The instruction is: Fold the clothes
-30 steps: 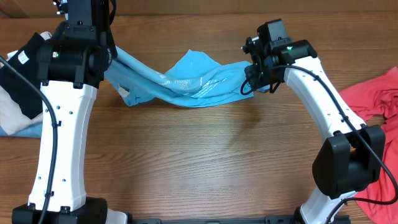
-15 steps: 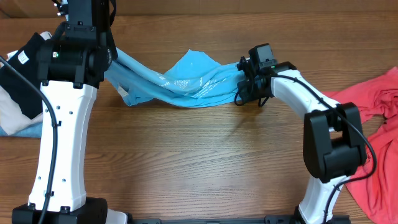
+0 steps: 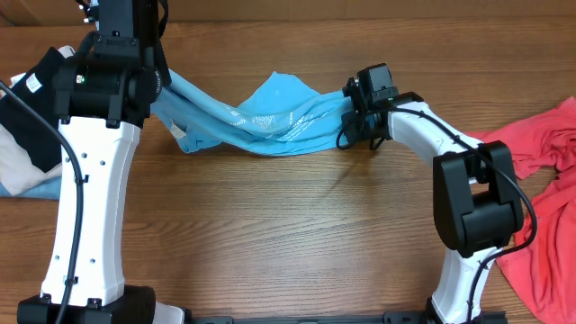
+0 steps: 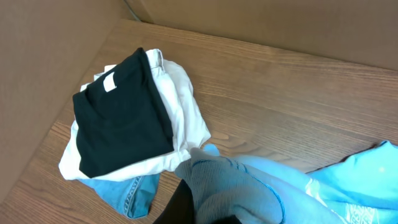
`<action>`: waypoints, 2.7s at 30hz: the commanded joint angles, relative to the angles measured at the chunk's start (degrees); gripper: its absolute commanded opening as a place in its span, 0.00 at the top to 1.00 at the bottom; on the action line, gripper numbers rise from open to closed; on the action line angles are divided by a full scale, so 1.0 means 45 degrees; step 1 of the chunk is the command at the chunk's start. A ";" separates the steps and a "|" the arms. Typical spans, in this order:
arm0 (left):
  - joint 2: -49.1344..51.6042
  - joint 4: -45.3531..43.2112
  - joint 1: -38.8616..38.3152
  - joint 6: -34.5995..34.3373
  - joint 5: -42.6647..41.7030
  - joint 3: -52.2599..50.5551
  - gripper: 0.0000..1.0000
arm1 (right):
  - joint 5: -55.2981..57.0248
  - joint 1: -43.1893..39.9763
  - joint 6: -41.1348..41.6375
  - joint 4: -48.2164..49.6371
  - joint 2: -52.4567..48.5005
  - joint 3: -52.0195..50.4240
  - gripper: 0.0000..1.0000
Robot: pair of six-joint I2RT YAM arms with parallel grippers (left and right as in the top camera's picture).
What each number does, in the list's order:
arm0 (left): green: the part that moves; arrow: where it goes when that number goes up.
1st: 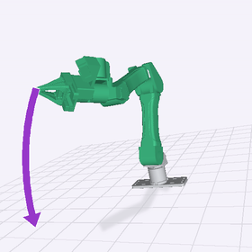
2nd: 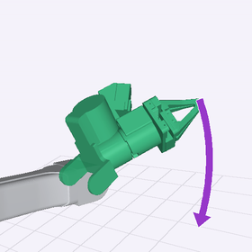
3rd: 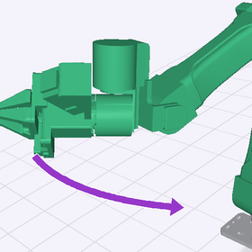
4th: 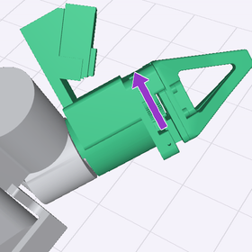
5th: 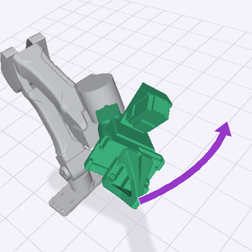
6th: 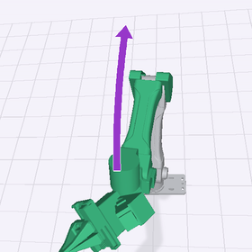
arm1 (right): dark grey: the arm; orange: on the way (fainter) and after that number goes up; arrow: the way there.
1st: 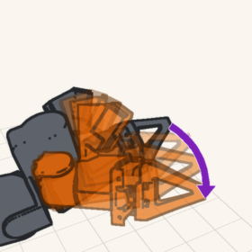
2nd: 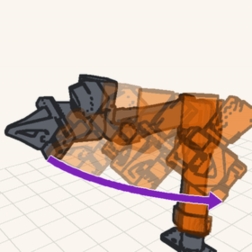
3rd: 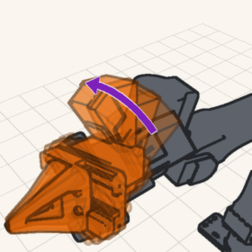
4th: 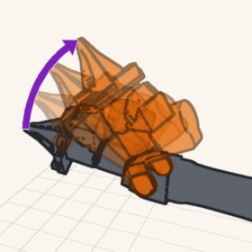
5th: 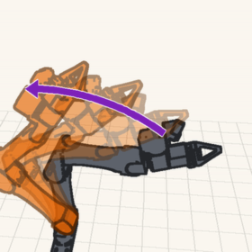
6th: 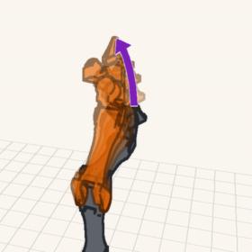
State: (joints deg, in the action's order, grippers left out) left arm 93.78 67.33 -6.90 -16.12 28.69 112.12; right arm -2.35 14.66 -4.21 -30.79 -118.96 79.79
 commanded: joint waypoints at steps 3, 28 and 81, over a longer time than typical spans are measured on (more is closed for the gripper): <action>-0.0170 -0.0049 -0.0049 -0.0185 -0.0049 0.0194 0.95 | 0.0792 -0.0034 0.0199 0.0865 -0.0083 0.0175 0.67; 0.0141 -0.0053 -0.0044 -0.0165 0.0053 0.0194 0.96 | 0.0505 -0.0039 0.0321 -0.6207 0.4954 0.2885 0.94; 0.0141 0.0316 -0.0044 -0.0185 -0.0053 0.0194 0.96 | -0.0175 -0.0058 0.1763 -0.3580 0.3823 -0.4065 0.68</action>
State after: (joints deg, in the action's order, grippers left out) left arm 94.04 68.84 -6.90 -16.12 28.49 112.12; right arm -3.42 14.66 3.22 -47.72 -100.82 62.02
